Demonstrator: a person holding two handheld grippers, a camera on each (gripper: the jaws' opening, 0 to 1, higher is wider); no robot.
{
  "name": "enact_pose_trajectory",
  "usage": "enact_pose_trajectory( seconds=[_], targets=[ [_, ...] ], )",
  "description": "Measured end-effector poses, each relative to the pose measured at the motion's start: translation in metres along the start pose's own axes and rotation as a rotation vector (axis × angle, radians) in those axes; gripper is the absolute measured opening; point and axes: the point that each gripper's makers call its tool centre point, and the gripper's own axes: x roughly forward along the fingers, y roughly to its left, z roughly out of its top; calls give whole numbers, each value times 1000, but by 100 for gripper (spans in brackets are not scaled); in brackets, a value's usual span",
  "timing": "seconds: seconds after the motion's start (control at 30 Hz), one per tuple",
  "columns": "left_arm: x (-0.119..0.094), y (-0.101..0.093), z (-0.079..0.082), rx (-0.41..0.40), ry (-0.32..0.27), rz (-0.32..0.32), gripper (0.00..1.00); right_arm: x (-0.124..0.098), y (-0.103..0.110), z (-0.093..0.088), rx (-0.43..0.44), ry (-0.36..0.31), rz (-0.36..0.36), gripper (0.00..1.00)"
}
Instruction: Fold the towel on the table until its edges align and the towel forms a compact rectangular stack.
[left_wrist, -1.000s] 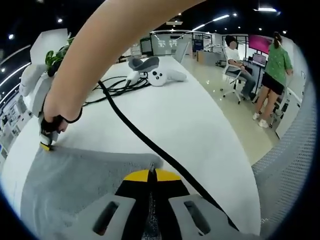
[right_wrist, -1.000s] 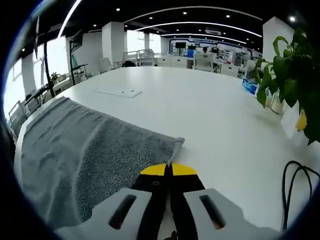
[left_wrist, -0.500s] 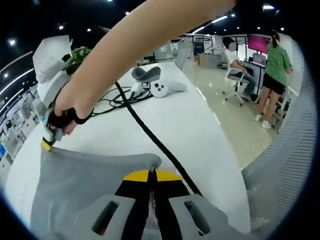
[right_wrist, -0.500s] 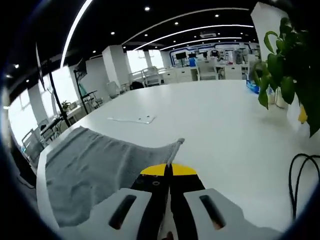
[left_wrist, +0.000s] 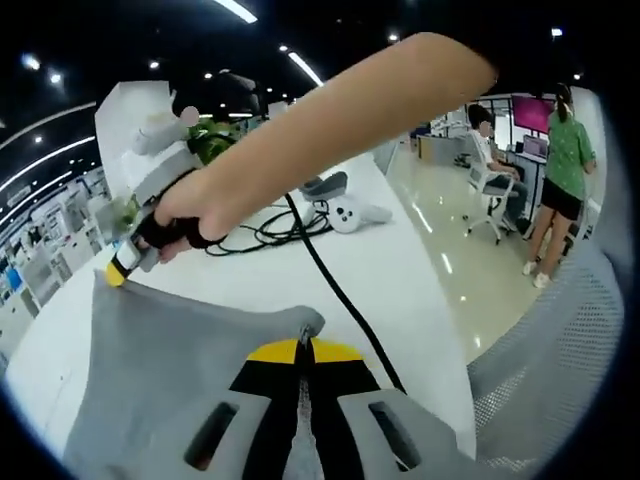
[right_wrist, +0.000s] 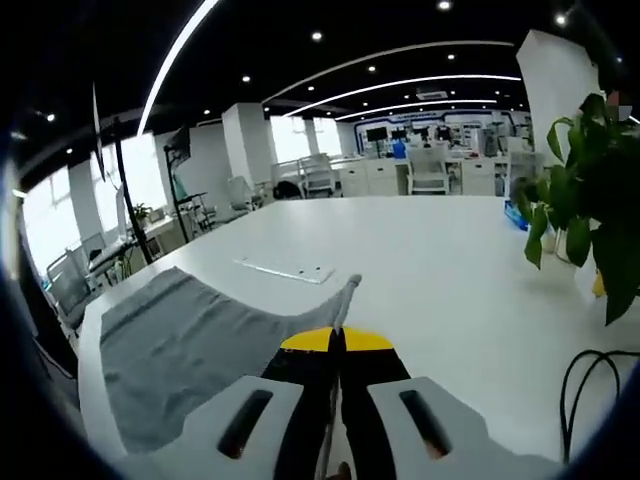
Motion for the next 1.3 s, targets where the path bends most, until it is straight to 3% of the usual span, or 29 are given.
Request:
enact_pose_trajectory(
  seconds=[0.13,0.2,0.57,0.93,1.03,1.3],
  targets=[
    [-10,3,10,-2,-37,13,1,0,4,12,37,-21,1,0],
    [-16,5,14,35,-49,28,1,1,5,17,48,-25,1,0],
    [-54,15,36,16,-124,77,1,9,23,50,136,-76,9,0],
    [-96,34,47,-22,-179,147,2,25,62,85,166,-111,61,0],
    [-108,38,50,-64,-213,157,2,29,73,92,174,-112,72,0],
    [-141,52,45,-126,-247,222,2,38,105,106,154,-99,107,0]
  ],
)
